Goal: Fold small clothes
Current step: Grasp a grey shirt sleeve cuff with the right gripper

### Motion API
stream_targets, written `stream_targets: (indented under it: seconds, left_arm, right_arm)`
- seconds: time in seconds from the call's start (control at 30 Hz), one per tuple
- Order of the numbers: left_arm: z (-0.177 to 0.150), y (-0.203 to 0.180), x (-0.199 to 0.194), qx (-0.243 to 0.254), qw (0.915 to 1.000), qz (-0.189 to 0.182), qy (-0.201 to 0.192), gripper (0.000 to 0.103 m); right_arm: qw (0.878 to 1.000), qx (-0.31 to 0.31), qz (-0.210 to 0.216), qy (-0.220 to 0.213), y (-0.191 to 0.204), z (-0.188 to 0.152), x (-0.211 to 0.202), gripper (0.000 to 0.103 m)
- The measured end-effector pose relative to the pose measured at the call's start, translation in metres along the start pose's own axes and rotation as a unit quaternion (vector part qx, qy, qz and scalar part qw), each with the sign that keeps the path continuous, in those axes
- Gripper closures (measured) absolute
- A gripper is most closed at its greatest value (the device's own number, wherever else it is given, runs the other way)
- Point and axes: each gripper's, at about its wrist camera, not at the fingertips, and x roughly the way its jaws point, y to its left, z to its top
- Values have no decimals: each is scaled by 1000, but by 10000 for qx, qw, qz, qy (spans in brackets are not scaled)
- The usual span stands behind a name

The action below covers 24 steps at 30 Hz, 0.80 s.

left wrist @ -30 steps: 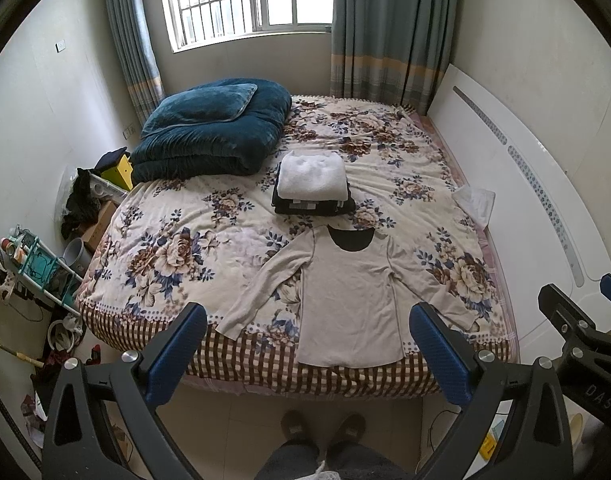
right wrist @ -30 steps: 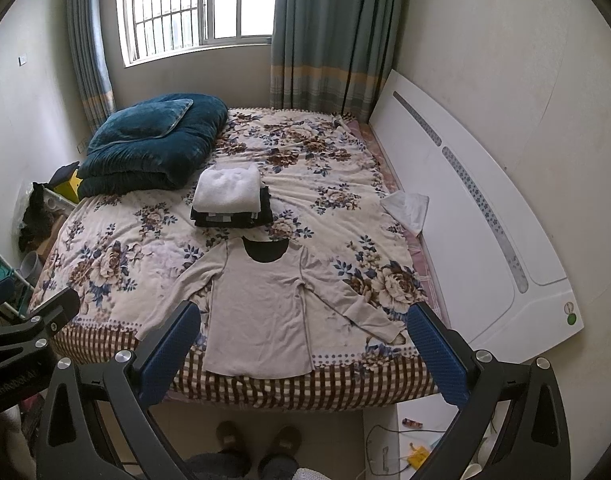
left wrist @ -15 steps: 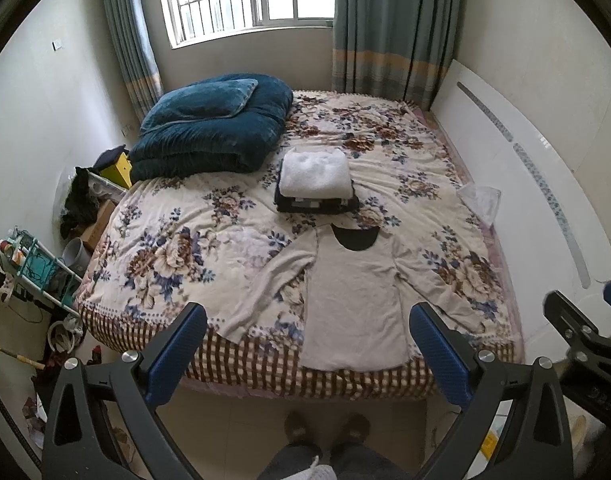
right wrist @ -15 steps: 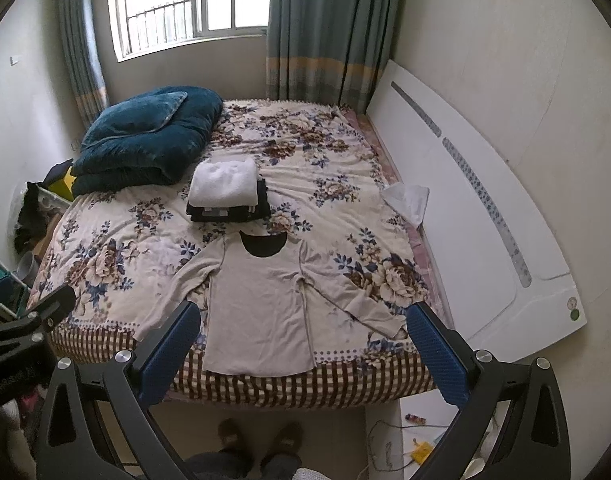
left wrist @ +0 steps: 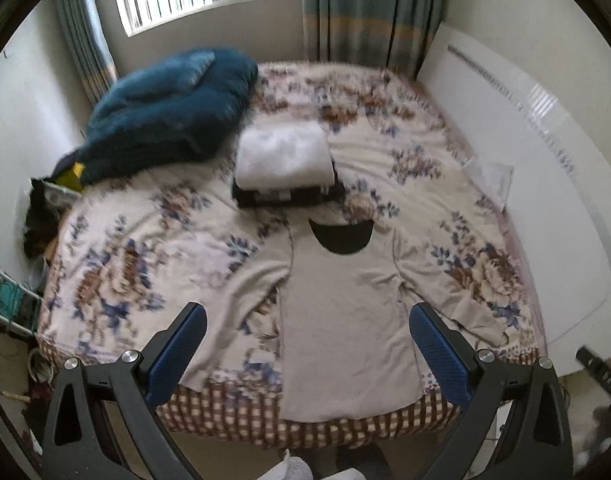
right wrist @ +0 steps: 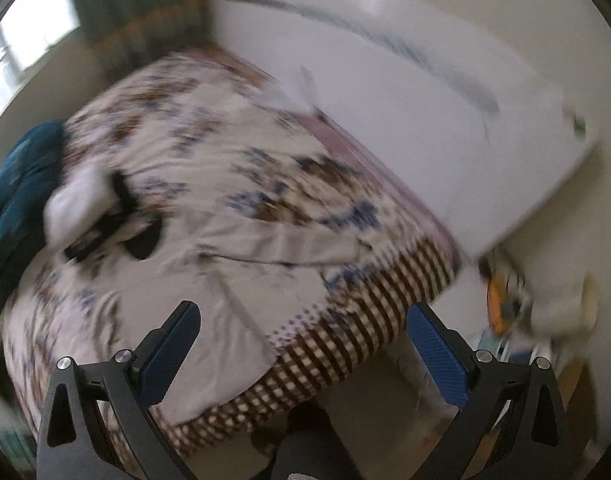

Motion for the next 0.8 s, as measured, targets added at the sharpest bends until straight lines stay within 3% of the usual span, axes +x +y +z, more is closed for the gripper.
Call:
stream_targets:
  seconds: [0.2,0.43,0.5,0.6,0.63,0.67,0.73,0.8]
  left_arm:
    - [11,-34,114,90,9985,399,357,0]
    - [-3,-56,271,278,9909,697,1118,0]
    - [-9,-57,304,349,9879,817,1270,0]
    - [-14,-53,348,341,9831,951,1525,0]
    - [-15,-51,358,285,9823,947,1589,0]
    - [-14,-50,366,238,9820,948,1619,0]
    - [-12,-45,378,167,9812,992,1647,0]
    - [-11,-38,382,75,9811,1012,1649,0]
  right_arm:
    - [9868,1306,-35,957,-69,23,200,0]
    - [9535,2486,-91,1701,-118,35,404,19]
    - [9429,2717,-95,1923,-123,35,442,22]
    - [9316,3019,-84,2020,-126,38,485,39]
    - [9315,3047,-151,1980,-125,40,490,51]
    - [9337,3091,-187,1799,-122,44,493,70]
    - [9409,2960,-403,1599,-112,53,491,93]
    - [9495,2761,-590,1370,-96,62,483,98]
